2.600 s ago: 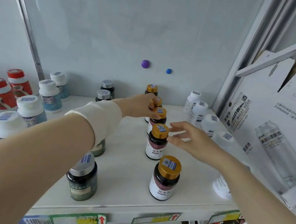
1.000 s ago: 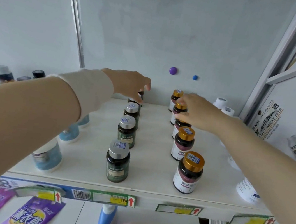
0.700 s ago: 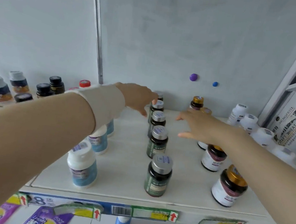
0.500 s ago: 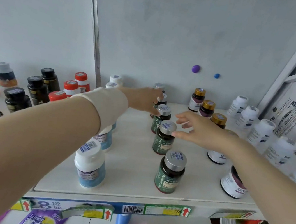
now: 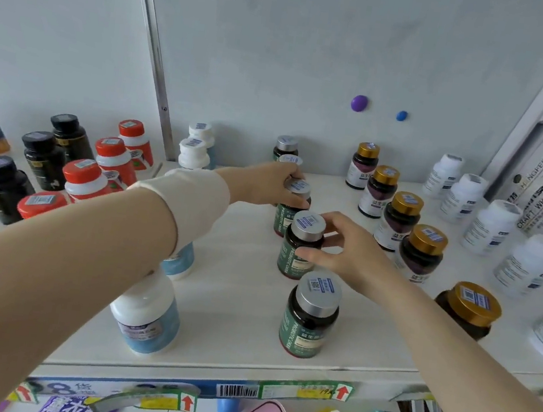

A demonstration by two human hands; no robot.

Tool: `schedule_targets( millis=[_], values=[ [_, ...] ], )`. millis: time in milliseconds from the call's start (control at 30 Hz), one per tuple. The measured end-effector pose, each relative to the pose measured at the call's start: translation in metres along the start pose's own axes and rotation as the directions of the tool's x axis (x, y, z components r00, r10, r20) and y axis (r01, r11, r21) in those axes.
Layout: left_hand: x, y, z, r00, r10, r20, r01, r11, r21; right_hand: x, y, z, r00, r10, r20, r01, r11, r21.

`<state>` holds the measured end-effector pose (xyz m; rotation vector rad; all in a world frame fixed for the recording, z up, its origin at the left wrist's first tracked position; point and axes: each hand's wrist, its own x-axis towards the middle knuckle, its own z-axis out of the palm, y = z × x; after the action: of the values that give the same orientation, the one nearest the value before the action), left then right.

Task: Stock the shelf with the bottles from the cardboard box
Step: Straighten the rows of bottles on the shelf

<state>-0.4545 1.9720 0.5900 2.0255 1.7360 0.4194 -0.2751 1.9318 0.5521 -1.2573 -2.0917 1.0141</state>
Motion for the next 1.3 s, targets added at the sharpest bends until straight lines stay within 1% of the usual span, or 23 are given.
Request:
schedule_targets(
  millis=[167, 433, 600, 700, 767, 800, 900, 967, 1000, 1067, 1133, 1200, 1233, 1300],
  values=[
    [0.0, 0.0, -0.002, 1.0, -0.01, 0.021, 0.01, 1.0, -0.01, -0.001, 0.0, -0.002, 1.0, -0.011, 0.007, 0.011, 1.0, -0.009],
    [-0.002, 0.002, -0.002, 0.999, -0.021, 0.045, 0.02, 1.0, 0.021, -0.002, -0.001, -0.002, 1.0, -0.013, 0.024, 0.013, 1.0, -0.015],
    [-0.005, 0.004, 0.002, 1.0, -0.026, 0.017, 0.025, 0.997, 0.077, -0.005, -0.008, -0.009, 0.998, -0.008, 0.057, 0.008, 1.0, 0.01],
    [-0.012, 0.003, -0.002, 0.998, -0.056, 0.009, 0.056, 0.997, 0.059, -0.003, -0.019, -0.024, 1.0, -0.025, 0.008, 0.025, 1.0, 0.015],
    [-0.019, 0.003, -0.011, 0.998, -0.064, 0.0, 0.064, 0.997, 0.042, 0.001, -0.031, -0.034, 0.998, -0.053, -0.039, 0.053, 0.999, -0.01],
    [-0.024, 0.003, -0.018, 0.998, -0.062, -0.01, 0.062, 0.996, 0.06, 0.005, -0.037, -0.038, 0.996, -0.073, -0.055, 0.07, 0.997, -0.039],
    [-0.044, -0.003, -0.049, 0.997, -0.053, -0.063, 0.064, 0.979, 0.192, 0.018, -0.06, -0.045, 0.987, -0.15, -0.065, 0.134, 0.969, -0.21],
    [-0.061, -0.011, -0.07, 0.995, -0.039, -0.096, 0.069, 0.941, 0.331, 0.026, -0.074, -0.043, 0.974, -0.226, -0.022, 0.205, 0.917, -0.343],
    [-0.07, -0.015, -0.079, 0.994, -0.03, -0.104, 0.071, 0.906, 0.417, 0.029, -0.08, -0.038, 0.968, -0.251, 0.018, 0.237, 0.885, -0.402],
    [-0.088, -0.026, -0.092, 0.995, -0.035, -0.091, 0.083, 0.798, 0.597, 0.035, -0.092, -0.027, 0.959, -0.262, 0.11, 0.28, 0.81, -0.515],
    [-0.103, -0.039, -0.1, 0.996, -0.061, -0.058, 0.083, 0.668, 0.739, 0.041, -0.101, -0.014, 0.95, -0.245, 0.195, 0.312, 0.703, -0.639],
    [-0.116, -0.052, -0.107, 0.997, -0.075, -0.02, 0.06, 0.581, 0.811, 0.045, -0.112, 0.0, 0.942, -0.23, 0.242, 0.331, 0.549, -0.768],
    [-0.122, -0.059, -0.11, 0.997, -0.077, -0.006, 0.048, 0.563, 0.825, 0.046, -0.119, 0.008, 0.941, -0.222, 0.256, 0.334, 0.478, -0.813],
    [-0.131, -0.072, -0.113, 0.998, -0.064, 0.019, 0.018, 0.544, 0.839, 0.047, -0.128, 0.023, 0.942, -0.19, 0.275, 0.329, 0.382, -0.864]
  ],
)
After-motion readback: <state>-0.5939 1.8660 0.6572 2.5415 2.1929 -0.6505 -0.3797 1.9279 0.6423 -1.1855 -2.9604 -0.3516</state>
